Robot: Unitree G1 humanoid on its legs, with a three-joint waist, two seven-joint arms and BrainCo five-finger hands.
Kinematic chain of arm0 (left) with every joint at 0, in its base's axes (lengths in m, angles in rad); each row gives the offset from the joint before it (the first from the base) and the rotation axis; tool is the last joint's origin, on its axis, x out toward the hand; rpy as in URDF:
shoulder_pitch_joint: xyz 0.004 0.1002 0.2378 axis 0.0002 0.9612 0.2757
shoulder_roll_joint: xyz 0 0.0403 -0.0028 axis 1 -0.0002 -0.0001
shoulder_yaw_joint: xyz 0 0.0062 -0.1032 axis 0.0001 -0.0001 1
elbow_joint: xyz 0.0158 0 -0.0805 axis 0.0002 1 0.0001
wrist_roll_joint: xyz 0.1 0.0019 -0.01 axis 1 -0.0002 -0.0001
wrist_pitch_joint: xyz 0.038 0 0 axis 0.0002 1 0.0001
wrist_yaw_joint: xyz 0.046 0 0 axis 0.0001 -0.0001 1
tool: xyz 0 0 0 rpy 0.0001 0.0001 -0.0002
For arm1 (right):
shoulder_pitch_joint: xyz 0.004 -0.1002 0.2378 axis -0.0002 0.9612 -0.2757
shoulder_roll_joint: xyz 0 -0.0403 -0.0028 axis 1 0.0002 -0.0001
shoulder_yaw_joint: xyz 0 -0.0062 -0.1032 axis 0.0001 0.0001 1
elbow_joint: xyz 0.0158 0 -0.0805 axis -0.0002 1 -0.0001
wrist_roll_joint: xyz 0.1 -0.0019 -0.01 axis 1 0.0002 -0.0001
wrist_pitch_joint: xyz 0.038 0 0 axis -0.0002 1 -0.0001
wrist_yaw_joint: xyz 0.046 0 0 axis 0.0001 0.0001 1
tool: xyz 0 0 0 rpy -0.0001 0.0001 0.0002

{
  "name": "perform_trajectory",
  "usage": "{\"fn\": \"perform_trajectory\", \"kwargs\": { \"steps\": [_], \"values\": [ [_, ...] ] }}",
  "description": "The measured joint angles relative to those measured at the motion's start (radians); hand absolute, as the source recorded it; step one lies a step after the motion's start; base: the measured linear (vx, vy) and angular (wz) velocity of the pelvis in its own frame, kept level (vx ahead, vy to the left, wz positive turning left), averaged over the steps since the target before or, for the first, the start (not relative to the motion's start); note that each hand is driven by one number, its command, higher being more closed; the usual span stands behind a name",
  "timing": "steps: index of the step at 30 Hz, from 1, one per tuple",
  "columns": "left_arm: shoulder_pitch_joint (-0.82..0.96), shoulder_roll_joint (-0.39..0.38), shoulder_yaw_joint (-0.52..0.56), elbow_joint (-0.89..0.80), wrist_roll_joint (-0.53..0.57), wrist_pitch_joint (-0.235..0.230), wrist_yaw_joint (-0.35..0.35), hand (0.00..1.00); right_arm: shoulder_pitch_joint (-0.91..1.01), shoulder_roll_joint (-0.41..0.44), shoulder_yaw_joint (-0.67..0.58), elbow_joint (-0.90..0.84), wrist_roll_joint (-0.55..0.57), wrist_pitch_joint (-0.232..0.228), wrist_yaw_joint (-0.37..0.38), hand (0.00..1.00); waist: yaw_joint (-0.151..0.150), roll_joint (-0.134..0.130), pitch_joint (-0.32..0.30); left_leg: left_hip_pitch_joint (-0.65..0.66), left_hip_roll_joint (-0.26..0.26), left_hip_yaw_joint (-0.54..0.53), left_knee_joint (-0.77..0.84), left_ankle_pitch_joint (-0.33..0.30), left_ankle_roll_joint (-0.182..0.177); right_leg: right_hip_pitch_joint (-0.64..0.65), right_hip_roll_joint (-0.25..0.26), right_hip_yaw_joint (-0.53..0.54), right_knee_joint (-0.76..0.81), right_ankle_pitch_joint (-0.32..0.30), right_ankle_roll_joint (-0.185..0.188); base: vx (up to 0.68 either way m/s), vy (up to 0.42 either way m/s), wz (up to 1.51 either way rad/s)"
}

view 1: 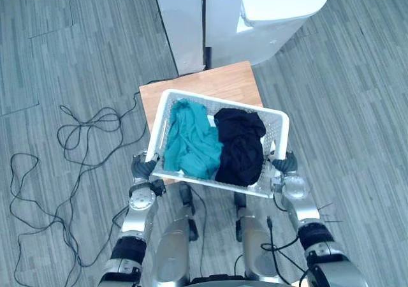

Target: Pick up the laundry basket with both hands and put the clothes into the washing machine.

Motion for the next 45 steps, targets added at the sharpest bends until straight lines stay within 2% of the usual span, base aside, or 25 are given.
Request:
{"fn": "perform_trajectory", "kwargs": {
  "steps": [9,13,15,16,17,18,20,21,22,23,24,25,26,27,29,30,31,32,33,35,39,40,43,44,45],
  "values": [
    [0.176,-0.028,-0.032,-0.113,0.0,0.001,-0.071,1.0,0.193,0.022,-0.037,-0.174,-0.01,-0.002,0.007,1.0,-0.022,-0.006,-0.1,0.039,0.012,0.069,0.049,-0.068,-0.007,0.032,0.006,0.073,-0.034,0.001,0.002,0.05,0.0,-0.25],
    [0.192,-0.018,-0.047,-0.151,0.0,0.001,-0.084,1.0,0.25,0.03,-0.04,-0.215,-0.027,-0.002,0.024,1.0,-0.036,-0.014,-0.111,0.028,0.051,0.14,0.175,-0.155,-0.007,0.03,0.024,0.152,-0.035,0.013,0.012,0.01,0.024,-0.64],
    [0.192,-0.019,-0.048,-0.167,0.001,0.002,-0.084,1.0,0.256,0.029,-0.04,-0.216,-0.033,-0.002,0.025,1.0,-0.043,-0.012,-0.115,0.006,0.094,0.178,0.267,-0.212,-0.004,0.005,0.047,0.156,-0.016,0.032,0.015,-0.04,0.028,-0.87],
    [0.19,-0.014,-0.047,-0.171,0.002,0.002,-0.084,1.0,0.25,0.031,-0.04,-0.215,-0.033,-0.002,0.027,1.0,-0.046,-0.013,-0.116,0.001,0.122,0.219,0.304,-0.234,0.007,-0.021,0.064,0.097,-0.008,0.068,-0.002,-0.08,0.017,-1.25],
    [0.19,-0.008,-0.047,-0.171,0.002,0.003,-0.085,1.0,0.239,0.03,-0.041,-0.216,-0.033,-0.003,0.027,1.0,-0.051,-0.017,-0.121,0.008,0.148,0.273,0.308,-0.24,0.018,-0.027,0.066,-0.022,-0.05,0.121,-0.05,-0.08,-0.002,-1.46],
    [0.189,-0.004,-0.047,-0.172,0.003,0.003,-0.089,1.0,0.232,0.03,-0.041,-0.214,-0.033,-0.004,0.027,1.0,-0.049,-0.023,-0.126,0.015,0.163,0.325,0.307,-0.243,0.025,-0.034,0.036,-0.162,-0.02,0.071,-0.103,-0.06,-0.009,-1.36],
    [0.182,-0.007,-0.047,-0.17,0.006,0.014,-0.099,1.0,0.219,0.032,-0.058,-0.197,-0.032,-0.004,0.03,1.0,-0.052,-0.026,-0.127,0.049,0.172,0.412,0.325,-0.249,0.032,-0.094,-0.08,-0.435,0.165,-0.026,-0.165,-0.05,0.059,-1.19],
    [0.189,-0.009,-0.048,-0.171,0.008,0.023,-0.104,1.0,0.235,0.029,-0.056,-0.197,-0.032,-0.002,0.034,1.0,-0.052,-0.035,-0.131,0.082,0.174,0.446,0.382,-0.279,0.018,-0.086,-0.126,-0.539,0.235,0.004,-0.141,-0.03,0.088,-1.4],
    [0.197,-0.02,-0.036,-0.17,0.008,0.024,-0.103,1.0,0.232,0.017,-0.048,-0.189,-0.032,0.0,0.038,1.0,-0.045,-0.032,-0.131,0.097,0.184,0.429,0.405,-0.303,0.026,-0.087,-0.116,-0.561,0.256,0.016,-0.157,-0.09,0.023,-1.76],
    [0.2,-0.026,-0.03,-0.165,0.008,0.024,-0.103,1.0,0.21,0.006,-0.037,-0.179,-0.032,-0.001,0.041,1.0,-0.034,-0.019,-0.142,0.112,0.189,0.43,0.37,-0.327,0.017,-0.082,-0.068,-0.542,0.194,0.062,-0.159,-0.13,-0.068,-2.08],
    [0.2,-0.03,-0.029,-0.16,0.008,0.023,-0.108,1.0,0.191,0.007,-0.046,-0.164,-0.032,-0.001,0.044,1.0,-0.026,-0.006,-0.158,0.135,0.239,0.506,0.369,-0.324,0.007,-0.076,-0.056,-0.555,0.241,-0.019,-0.212,-0.15,-0.093,-1.66],
    [0.192,-0.04,-0.031,-0.161,0.008,0.023,-0.108,1.0,0.193,0.005,-0.053,-0.163,-0.032,-0.002,0.044,1.0,-0.035,-0.005,-0.167,0.144,0.249,0.521,0.383,-0.328,0.005,-0.073,-0.079,-0.582,0.347,-0.102,-0.218,-0.05,-0.096,-1.35],
    [0.191,-0.045,-0.039,-0.162,0.008,0.022,-0.108,1.0,0.199,0.002,-0.061,-0.159,-0.031,-0.002,0.044,1.0,-0.047,-0.029,-0.19,0.15,0.253,0.56,0.414,-0.344,-0.008,-0.033,-0.091,-0.568,0.387,-0.202,-0.111,-0.01,-0.069,-1.16],
    [0.181,-0.053,-0.037,-0.149,0.007,0.023,-0.108,1.0,0.181,-0.016,-0.057,-0.151,-0.03,-0.002,0.047,1.0,-0.036,-0.011,-0.184,0.149,0.305,0.589,0.471,-0.366,-0.026,-0.02,-0.029,-0.515,0.31,-0.201,-0.115,-0.01,-0.076,-1.26],
    [0.194,-0.068,-0.04,-0.139,0.007,0.026,-0.108,1.0,0.189,-0.029,-0.055,-0.156,-0.03,0.0,0.047,1.0,-0.032,0.013,-0.196,0.173,0.371,0.639,0.511,-0.365,-0.031,-0.001,0.068,-0.447,0.2,-0.133,-0.148,0.01,-0.128,-1.5],
    [0.208,-0.076,-0.037,-0.138,0.007,0.033,-0.107,1.0,0.2,-0.031,-0.047,-0.156,-0.03,0.003,0.047,1.0,-0.02,0.013,-0.197,0.189,0.404,0.594,0.558,-0.365,-0.01,0.018,0.121,-0.384,0.173,-0.115,-0.164,0.06,-0.147,-1.65],
    [0.221,-0.08,-0.032,-0.138,0.006,0.034,-0.104,1.0,0.202,-0.031,-0.039,-0.156,-0.03,0.004,0.047,1.0,-0.014,0.014,-0.197,0.187,0.416,0.538,0.598,-0.364,0.018,0.033,0.143,-0.351,0.164,-0.107,-0.174,0.07,-0.104,-1.87],
    [0.249,-0.08,-0.03,-0.136,-0.002,0.034,-0.102,1.0,0.209,-0.033,-0.029,-0.161,-0.031,0.004,0.047,1.0,0.004,0.019,-0.198,0.161,0.401,0.362,0.662,-0.382,0.042,0.066,0.18,-0.284,0.144,-0.102,-0.18,0.06,-0.008,-1.56],
    [0.261,-0.085,-0.032,-0.136,-0.003,0.034,-0.101,1.0,0.212,-0.035,-0.026,-0.162,-0.031,0.004,0.047,1.0,0.008,0.022,-0.2,0.15,0.36,0.262,0.674,-0.388,0.031,0.08,0.192,-0.25,0.139,-0.111,-0.183,0.07,0.026,-1.82],
    [0.275,-0.11,-0.039,-0.137,-0.003,0.032,-0.095,1.0,0.228,-0.064,-0.018,-0.177,-0.033,0.005,0.048,1.0,0.021,0.037,-0.212,0.105,0.195,0.019,0.652,-0.404,0.004,0.104,0.203,-0.158,0.13,-0.108,-0.187,0.09,0.096,-1.5],
    [0.278,-0.115,-0.041,-0.14,-0.003,0.029,-0.092,1.0,0.263,-0.069,-0.022,-0.229,-0.05,0.007,0.048,1.0,0.032,0.047,-0.22,0.027,0.059,-0.066,0.482,-0.399,-0.002,0.104,0.197,-0.045,0.129,-0.107,-0.184,0.11,0.144,-0.9],
    [0.28,-0.115,-0.038,-0.14,-0.003,0.03,-0.092,1.0,0.263,-0.067,-0.022,-0.234,-0.05,0.009,0.048,1.0,0.031,0.048,-0.22,0.012,0.046,-0.076,0.461,-0.398,-0.002,0.104,0.195,-0.027,0.127,-0.11,-0.181,0.12,0.185,-0.63],
    [0.288,-0.12,-0.035,-0.14,-0.002,0.031,-0.093,1.0,0.263,-0.064,-0.023,-0.236,-0.049,0.022,0.047,1.0,0.036,0.046,-0.219,-0.077,0.002,-0.116,0.417,-0.358,-0.058,0.127,0.15,0.011,0.093,-0.123,-0.16,0.16,0.225,-0.29],
    [0.3,-0.124,-0.035,-0.141,-0.002,0.031,-0.095,1.0,0.264,-0.064,-0.022,-0.236,-0.049,0.023,0.047,1.0,0.046,0.05,-0.219,-0.091,0.002,-0.108,0.363,-0.296,-0.082,0.151,0.131,0.027,0.066,-0.127,-0.153,0.25,0.255,-0.32],
    [0.312,-0.133,-0.033,-0.144,-0.002,0.031,-0.095,1.0,0.266,-0.065,-0.022,-0.235,-0.049,0.023,0.046,1.0,0.061,0.056,-0.222,-0.064,0.004,-0.076,0.317,-0.211,-0.078,0.174,0.115,0.043,0.041,-0.139,-0.133,0.29,0.278,-0.34]
  ]
}}
